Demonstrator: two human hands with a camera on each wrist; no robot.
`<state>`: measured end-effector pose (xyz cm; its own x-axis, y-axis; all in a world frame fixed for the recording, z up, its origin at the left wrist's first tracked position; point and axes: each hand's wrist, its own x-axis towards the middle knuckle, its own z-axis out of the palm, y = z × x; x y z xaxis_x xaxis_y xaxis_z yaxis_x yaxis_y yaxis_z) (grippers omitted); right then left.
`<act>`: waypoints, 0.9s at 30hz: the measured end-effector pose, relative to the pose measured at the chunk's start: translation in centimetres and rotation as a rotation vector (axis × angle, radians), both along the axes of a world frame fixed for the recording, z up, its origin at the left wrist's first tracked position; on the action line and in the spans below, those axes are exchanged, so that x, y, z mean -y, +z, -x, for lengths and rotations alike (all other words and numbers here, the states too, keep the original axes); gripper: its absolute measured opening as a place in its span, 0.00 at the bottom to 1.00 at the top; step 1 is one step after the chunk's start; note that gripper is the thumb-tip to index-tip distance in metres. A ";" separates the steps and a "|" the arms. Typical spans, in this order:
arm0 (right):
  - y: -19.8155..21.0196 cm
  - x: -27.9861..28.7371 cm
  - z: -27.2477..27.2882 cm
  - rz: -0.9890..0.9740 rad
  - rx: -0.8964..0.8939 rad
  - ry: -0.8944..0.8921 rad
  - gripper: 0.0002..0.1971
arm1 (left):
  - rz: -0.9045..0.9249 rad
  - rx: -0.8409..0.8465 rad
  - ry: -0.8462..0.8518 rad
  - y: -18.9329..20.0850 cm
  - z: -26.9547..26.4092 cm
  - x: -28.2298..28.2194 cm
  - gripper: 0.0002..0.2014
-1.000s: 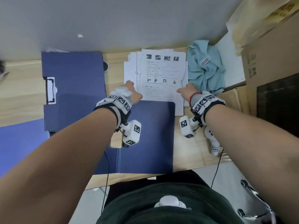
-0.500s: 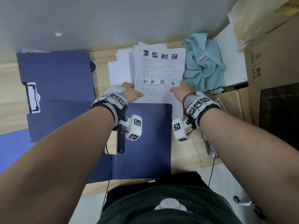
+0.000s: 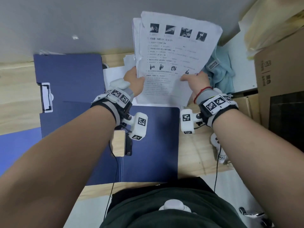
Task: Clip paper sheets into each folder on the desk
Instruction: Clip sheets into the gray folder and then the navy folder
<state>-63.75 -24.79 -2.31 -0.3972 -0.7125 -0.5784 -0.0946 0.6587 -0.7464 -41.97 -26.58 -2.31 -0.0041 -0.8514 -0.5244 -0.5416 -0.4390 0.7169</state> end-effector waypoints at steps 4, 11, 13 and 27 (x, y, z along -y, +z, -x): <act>3.4 1.2 -2.2 0.154 0.023 0.081 0.15 | 0.135 0.019 0.094 2.7 -2.5 1.0 0.12; 5.3 1.3 -5.1 0.262 0.077 0.155 0.23 | 0.238 0.013 0.161 5.9 -6.9 -0.4 0.15; 5.4 0.5 -5.5 0.224 0.078 0.192 0.17 | 0.229 -0.017 0.172 6.0 -7.7 -1.8 0.18; 6.8 -2.9 -6.1 0.180 0.075 0.257 0.14 | 0.202 0.006 0.144 6.9 -7.8 -5.6 0.15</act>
